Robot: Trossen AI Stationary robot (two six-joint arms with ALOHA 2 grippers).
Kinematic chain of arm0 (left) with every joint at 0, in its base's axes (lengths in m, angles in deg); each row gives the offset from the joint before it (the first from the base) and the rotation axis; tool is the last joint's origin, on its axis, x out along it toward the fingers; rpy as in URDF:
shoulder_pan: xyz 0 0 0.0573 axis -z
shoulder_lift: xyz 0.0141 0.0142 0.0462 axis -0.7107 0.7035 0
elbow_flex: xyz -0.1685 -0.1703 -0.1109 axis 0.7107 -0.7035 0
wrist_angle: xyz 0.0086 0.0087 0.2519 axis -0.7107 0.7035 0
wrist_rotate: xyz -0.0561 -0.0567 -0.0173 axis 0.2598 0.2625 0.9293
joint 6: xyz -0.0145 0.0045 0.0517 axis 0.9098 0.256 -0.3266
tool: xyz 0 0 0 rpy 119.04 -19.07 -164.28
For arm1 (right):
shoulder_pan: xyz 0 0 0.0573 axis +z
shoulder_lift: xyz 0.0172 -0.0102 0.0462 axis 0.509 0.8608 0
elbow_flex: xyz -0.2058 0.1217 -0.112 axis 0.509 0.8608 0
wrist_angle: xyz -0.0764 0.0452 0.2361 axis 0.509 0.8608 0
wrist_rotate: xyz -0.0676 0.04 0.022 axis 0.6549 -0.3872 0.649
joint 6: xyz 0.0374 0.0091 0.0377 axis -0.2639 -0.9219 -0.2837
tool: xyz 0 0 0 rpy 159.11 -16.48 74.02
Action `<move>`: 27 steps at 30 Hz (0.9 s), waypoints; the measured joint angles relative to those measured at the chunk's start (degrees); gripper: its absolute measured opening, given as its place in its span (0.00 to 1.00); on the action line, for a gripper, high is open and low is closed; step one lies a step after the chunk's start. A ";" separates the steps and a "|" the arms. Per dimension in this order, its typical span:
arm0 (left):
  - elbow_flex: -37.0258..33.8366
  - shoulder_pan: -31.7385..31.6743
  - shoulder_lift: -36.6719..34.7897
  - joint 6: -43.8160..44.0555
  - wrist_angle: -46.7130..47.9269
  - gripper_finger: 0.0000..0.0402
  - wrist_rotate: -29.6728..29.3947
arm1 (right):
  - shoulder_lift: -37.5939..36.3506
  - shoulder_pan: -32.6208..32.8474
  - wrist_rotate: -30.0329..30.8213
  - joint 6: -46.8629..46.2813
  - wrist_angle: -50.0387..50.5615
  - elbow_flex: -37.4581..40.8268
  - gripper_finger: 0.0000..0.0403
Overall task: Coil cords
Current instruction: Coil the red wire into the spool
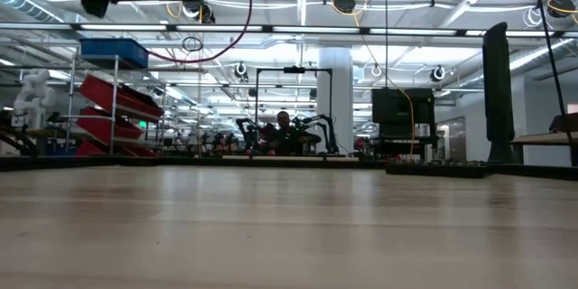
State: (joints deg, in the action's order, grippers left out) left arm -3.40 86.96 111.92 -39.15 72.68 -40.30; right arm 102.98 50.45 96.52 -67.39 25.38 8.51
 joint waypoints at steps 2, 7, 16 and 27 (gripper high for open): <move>-1.10 0.87 2.19 -0.88 -6.26 0.30 -0.95 | -0.01 0.00 -0.05 0.01 0.19 0.02 0.00; -1.11 1.90 7.08 -7.65 -21.26 0.30 -0.99 | -0.01 0.13 -0.38 0.00 0.23 0.00 0.00; -1.09 -3.77 8.74 -17.00 -31.16 0.30 1.13 | -0.01 0.13 -1.34 0.22 -0.31 0.00 0.00; -1.09 -4.25 8.74 -17.25 -30.93 0.29 2.15 | -0.30 -0.04 -1.36 1.72 0.02 0.00 0.00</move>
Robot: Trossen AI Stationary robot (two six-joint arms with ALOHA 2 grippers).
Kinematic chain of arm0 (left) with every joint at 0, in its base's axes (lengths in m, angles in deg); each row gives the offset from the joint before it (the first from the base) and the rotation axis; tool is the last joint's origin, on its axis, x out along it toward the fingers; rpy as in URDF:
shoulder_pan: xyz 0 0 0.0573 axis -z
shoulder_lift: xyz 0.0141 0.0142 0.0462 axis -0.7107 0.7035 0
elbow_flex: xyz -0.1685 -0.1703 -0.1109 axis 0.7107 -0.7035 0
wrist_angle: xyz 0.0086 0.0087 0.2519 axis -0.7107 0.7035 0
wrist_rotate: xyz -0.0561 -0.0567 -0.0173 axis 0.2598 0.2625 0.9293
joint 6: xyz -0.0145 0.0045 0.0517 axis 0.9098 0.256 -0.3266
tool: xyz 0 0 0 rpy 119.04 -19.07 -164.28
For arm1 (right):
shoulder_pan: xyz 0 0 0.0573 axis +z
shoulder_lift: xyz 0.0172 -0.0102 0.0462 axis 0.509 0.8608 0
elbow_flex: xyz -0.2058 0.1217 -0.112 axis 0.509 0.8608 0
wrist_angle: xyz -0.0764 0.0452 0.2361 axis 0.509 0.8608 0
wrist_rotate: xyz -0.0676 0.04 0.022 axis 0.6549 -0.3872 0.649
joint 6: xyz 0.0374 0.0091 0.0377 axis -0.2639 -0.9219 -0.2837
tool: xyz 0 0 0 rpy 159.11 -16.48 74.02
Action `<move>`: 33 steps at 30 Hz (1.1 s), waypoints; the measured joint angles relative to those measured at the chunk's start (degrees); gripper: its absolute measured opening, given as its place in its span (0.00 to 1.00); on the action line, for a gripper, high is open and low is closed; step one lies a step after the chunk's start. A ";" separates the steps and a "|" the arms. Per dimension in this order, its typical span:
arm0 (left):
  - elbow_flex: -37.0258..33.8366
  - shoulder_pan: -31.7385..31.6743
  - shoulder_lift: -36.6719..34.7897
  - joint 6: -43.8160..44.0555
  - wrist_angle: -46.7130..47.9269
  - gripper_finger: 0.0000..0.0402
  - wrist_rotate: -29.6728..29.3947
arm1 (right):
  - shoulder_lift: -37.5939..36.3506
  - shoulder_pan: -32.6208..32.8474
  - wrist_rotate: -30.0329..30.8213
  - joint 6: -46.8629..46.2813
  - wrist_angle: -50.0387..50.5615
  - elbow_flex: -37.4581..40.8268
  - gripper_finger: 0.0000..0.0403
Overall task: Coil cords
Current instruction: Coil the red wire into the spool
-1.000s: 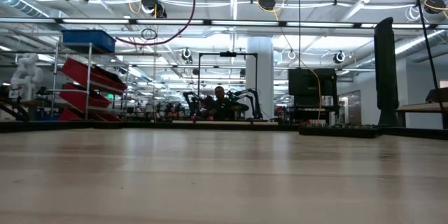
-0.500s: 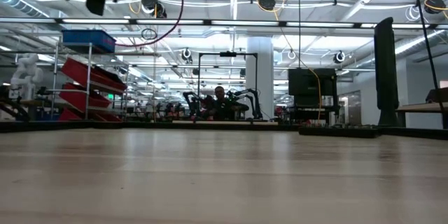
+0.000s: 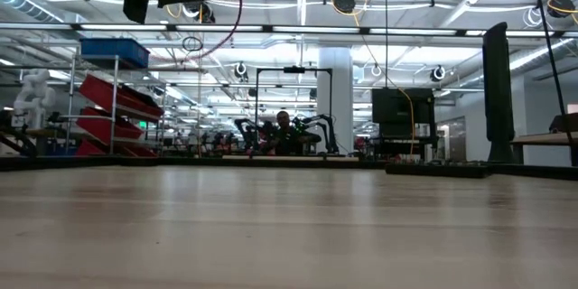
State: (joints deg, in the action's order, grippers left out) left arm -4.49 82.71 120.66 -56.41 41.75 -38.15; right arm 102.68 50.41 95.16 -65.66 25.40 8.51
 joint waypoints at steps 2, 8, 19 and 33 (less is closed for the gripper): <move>0.00 0.44 0.00 -0.60 -0.04 0.28 -0.11 | -0.25 0.00 0.02 0.11 -0.21 -0.02 0.00; 0.02 0.58 -0.37 -1.97 -0.25 0.23 -0.21 | -0.60 0.00 -0.09 0.61 -0.14 -0.02 0.00; 0.02 0.58 -0.37 -2.49 -0.27 0.06 -0.21 | -0.60 -0.24 -0.16 0.14 -0.13 -0.02 0.00; 0.02 -0.93 -0.37 -3.96 -0.28 0.01 -0.14 | -0.60 -0.24 -0.23 0.00 -0.12 -0.02 0.00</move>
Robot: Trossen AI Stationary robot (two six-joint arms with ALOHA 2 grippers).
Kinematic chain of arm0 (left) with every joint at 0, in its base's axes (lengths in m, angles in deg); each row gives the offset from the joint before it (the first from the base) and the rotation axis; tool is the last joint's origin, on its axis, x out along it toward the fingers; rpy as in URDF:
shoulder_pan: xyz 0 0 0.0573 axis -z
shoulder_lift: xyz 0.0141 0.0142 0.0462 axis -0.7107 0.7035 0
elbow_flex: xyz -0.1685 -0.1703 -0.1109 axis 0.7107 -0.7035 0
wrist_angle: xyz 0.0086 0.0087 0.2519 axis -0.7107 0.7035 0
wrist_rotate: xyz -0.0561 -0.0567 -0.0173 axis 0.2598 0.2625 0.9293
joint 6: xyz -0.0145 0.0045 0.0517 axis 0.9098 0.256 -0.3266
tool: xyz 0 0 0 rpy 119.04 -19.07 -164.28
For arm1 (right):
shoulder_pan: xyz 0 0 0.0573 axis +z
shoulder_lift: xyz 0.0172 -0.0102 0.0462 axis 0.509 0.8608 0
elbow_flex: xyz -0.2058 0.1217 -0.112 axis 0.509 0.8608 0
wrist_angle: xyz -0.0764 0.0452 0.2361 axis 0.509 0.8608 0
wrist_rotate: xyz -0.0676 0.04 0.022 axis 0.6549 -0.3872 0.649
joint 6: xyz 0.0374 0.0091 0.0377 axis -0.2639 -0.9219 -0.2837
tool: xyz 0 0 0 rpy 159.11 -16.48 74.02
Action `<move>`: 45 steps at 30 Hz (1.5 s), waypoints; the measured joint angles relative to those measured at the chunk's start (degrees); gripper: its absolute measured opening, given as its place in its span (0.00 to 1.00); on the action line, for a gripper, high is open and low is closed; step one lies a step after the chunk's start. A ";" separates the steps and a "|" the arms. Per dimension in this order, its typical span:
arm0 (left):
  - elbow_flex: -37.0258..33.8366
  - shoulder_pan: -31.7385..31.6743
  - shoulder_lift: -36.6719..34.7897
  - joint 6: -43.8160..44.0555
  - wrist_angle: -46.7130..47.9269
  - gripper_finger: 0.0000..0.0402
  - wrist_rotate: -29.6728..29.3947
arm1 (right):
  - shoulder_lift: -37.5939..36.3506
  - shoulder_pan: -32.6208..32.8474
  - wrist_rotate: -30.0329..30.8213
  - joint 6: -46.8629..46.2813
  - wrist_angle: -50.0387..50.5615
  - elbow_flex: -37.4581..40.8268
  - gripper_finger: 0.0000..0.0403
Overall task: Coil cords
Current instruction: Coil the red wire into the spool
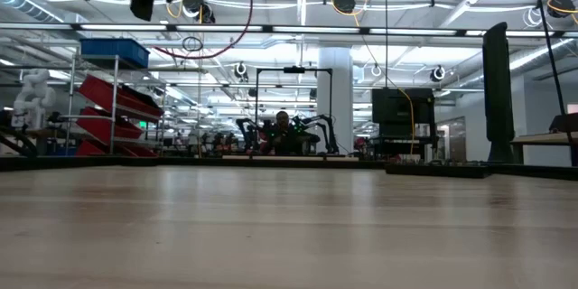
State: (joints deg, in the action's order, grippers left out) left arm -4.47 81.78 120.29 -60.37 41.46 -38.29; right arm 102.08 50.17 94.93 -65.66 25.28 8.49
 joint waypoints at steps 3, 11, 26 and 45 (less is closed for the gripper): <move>0.00 -1.76 0.00 0.19 -0.01 0.01 2.44 | 0.00 0.00 0.01 -0.23 0.00 0.00 0.00; 0.00 -7.86 0.00 0.55 -2.35 0.01 10.26 | 0.00 -0.02 2.46 -3.67 -0.46 0.00 0.00; 0.31 -15.61 0.00 2.02 -8.79 0.01 25.05 | 2.52 -0.54 16.61 -4.98 -0.46 0.00 0.00; 8.07 -16.61 0.04 -2.55 -8.28 0.01 36.28 | 4.83 -1.75 16.58 -4.75 0.44 0.00 0.00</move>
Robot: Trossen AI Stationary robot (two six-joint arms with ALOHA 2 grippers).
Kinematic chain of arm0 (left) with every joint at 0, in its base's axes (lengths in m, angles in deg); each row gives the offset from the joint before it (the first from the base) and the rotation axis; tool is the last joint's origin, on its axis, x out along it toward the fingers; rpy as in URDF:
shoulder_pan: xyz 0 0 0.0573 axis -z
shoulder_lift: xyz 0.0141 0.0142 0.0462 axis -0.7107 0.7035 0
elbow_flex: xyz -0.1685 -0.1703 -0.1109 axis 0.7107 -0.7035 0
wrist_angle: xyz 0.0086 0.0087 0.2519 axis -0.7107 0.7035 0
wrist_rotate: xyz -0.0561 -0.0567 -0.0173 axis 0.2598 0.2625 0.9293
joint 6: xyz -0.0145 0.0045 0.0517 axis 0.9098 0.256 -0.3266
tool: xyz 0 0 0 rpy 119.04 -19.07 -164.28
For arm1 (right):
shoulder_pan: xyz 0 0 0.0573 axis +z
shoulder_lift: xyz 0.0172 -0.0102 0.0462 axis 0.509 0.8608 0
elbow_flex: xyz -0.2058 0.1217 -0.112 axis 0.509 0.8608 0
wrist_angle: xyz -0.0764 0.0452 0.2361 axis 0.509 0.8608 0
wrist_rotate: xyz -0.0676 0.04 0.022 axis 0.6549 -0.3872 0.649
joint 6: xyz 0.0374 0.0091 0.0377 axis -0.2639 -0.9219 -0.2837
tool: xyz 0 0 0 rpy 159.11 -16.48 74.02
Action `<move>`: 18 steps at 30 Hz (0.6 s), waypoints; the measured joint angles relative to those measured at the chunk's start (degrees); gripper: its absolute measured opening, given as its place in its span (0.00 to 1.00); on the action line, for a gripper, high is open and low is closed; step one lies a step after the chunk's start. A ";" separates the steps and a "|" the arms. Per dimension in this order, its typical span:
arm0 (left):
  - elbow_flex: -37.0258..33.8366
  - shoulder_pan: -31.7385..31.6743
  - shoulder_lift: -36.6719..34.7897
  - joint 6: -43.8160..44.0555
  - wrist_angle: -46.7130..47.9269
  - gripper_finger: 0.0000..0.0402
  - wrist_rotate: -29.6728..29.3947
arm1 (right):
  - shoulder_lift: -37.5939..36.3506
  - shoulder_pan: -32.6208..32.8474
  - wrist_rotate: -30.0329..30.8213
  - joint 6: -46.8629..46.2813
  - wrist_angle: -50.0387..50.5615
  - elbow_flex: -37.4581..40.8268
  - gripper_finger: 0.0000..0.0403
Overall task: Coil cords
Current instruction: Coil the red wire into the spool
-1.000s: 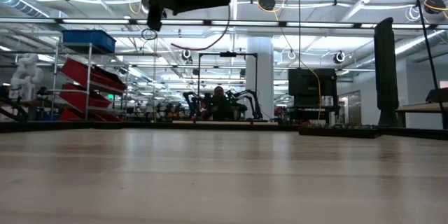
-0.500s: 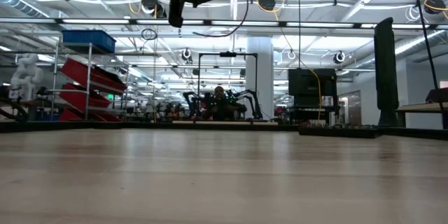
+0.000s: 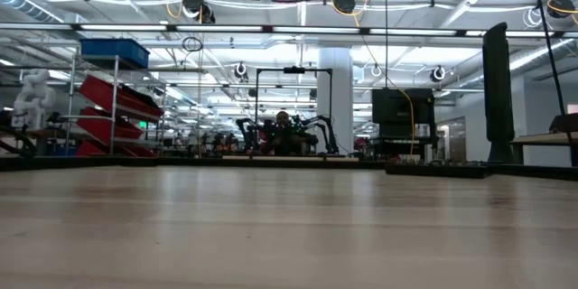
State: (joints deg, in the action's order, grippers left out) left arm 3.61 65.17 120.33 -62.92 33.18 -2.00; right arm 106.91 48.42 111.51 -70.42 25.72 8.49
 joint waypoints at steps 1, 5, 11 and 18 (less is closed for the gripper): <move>0.20 0.00 0.00 -0.05 0.25 0.01 0.04 | 0.20 0.00 -0.03 -0.14 0.19 0.00 0.00; 0.34 0.00 0.00 -0.33 0.38 0.01 1.31 | 0.43 0.00 -0.03 -0.72 1.50 0.00 0.00; 0.34 1.37 -0.74 -1.88 0.52 0.01 3.14 | 0.43 0.00 -0.01 -2.34 5.44 0.00 0.00; 0.34 3.88 -6.84 -7.46 2.07 0.01 3.02 | 0.43 0.66 -0.43 -3.23 7.93 0.00 0.00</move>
State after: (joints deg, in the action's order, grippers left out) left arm 3.95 69.05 113.49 -70.38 35.25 1.01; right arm 107.35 49.08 111.08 -73.64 33.66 8.49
